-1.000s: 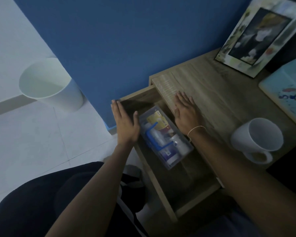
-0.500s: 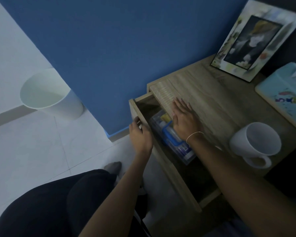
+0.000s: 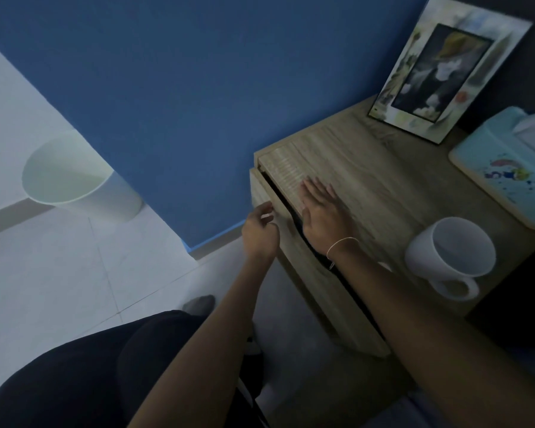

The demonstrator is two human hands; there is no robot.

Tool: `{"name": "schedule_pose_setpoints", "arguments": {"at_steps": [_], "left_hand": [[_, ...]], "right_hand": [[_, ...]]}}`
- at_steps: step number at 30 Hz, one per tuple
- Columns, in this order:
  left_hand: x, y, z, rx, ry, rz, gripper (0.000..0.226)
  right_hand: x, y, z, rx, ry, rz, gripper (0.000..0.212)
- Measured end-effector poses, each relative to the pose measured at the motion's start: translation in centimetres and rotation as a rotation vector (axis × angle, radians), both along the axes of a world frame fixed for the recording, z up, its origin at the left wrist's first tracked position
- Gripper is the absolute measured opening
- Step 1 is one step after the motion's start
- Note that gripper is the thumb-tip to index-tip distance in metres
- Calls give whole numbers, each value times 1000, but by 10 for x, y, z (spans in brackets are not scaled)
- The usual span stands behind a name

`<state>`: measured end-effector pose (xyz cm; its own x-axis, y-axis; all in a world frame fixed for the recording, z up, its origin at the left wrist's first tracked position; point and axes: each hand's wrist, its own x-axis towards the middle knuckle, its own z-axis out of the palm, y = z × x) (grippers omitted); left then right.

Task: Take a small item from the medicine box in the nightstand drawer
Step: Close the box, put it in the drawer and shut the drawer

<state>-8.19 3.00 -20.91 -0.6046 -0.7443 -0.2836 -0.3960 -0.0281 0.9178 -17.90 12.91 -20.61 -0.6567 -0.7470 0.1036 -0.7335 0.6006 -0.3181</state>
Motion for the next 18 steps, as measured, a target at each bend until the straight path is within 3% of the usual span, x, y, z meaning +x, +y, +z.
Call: {"name": "schedule_pose_setpoints", "arguments": {"at_steps": [7, 12, 18], "left_hand": [[-17, 2, -1, 22, 13, -135, 62], [-15, -1, -5, -67, -13, -206, 65], [-12, -2, 6, -374, -103, -349, 60]], "right_hand": [[0, 0, -3, -19, 7, -12, 53], [-1, 0, -2, -9, 11, -7, 53], [-1, 1, -4, -16, 2, -14, 52]]}}
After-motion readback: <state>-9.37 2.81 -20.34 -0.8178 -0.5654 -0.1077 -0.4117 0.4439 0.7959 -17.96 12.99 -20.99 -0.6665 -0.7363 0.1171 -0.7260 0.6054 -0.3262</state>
